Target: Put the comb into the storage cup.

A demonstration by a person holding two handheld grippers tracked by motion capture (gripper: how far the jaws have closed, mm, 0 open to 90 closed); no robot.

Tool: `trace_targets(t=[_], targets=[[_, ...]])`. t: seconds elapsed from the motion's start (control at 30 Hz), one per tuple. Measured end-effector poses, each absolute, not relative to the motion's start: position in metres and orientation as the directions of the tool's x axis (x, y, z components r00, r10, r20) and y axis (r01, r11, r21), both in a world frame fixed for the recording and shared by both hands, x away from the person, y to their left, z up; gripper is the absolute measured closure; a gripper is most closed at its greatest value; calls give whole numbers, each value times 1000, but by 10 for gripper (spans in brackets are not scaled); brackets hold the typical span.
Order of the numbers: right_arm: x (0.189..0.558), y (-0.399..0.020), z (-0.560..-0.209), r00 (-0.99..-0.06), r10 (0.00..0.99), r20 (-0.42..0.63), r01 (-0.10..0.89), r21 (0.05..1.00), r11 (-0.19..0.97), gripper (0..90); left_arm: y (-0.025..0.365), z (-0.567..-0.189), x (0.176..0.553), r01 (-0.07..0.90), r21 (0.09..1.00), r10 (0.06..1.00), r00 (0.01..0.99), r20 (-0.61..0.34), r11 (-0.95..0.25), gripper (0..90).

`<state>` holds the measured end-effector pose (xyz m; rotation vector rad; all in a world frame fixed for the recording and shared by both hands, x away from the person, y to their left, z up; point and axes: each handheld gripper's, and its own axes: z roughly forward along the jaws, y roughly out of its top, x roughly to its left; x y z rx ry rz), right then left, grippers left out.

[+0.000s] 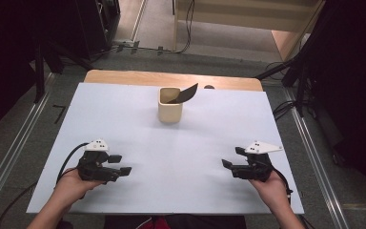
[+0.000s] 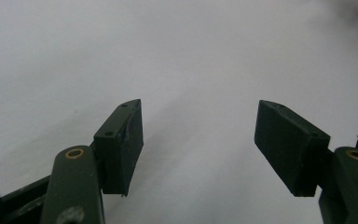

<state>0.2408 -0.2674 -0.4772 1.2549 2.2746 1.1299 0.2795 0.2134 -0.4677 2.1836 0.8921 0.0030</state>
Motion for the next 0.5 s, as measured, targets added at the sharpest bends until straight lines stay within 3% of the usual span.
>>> trace_targets(t=[0.5], targets=[[241,-267,-478,-575,812,97,573,756,316,248,214,-467,279,599,653,604,752,-262,-462,339]])
